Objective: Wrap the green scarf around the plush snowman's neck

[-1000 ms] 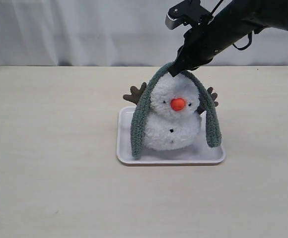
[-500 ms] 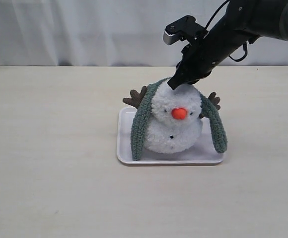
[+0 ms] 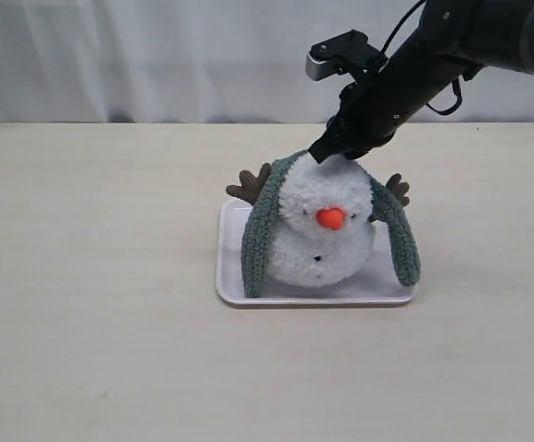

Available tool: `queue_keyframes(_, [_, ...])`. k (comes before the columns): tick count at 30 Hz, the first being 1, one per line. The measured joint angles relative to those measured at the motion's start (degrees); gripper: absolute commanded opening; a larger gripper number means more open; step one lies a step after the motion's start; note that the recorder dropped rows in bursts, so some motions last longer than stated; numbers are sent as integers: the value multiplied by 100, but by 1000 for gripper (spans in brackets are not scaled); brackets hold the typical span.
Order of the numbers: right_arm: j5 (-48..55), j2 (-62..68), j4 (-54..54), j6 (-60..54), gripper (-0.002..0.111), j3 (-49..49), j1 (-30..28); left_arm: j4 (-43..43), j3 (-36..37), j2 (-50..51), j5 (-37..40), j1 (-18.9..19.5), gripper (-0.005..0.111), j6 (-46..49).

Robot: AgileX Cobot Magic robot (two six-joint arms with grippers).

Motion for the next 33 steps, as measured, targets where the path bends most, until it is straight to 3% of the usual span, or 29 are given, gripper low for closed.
queue_keyframes(4, [71,-197,-9,89,40,0,0,0,0,0,0,0,0,0])
queue_keyframes(19, [1051,-1230,-738,981,40,0,0,0,0,0,0,0,0,0])
queue_keyframes(23, [1331,-1562,-1117,1236,40,440,0,0,0,0,0,0,0,0])
queue_keyframes(26, [689,-1962,-1291,1341,40,1482,0,0,0,0,0,0,0,0])
queue_keyframes(29, [-322,-2079,-1356,1416,54,2414,0,0,0,0,0,0,0,0])
queue_keyframes(33, [-1631,-2032,-1685,1718,55,3433,0,0,0,0,0,0,0,0])
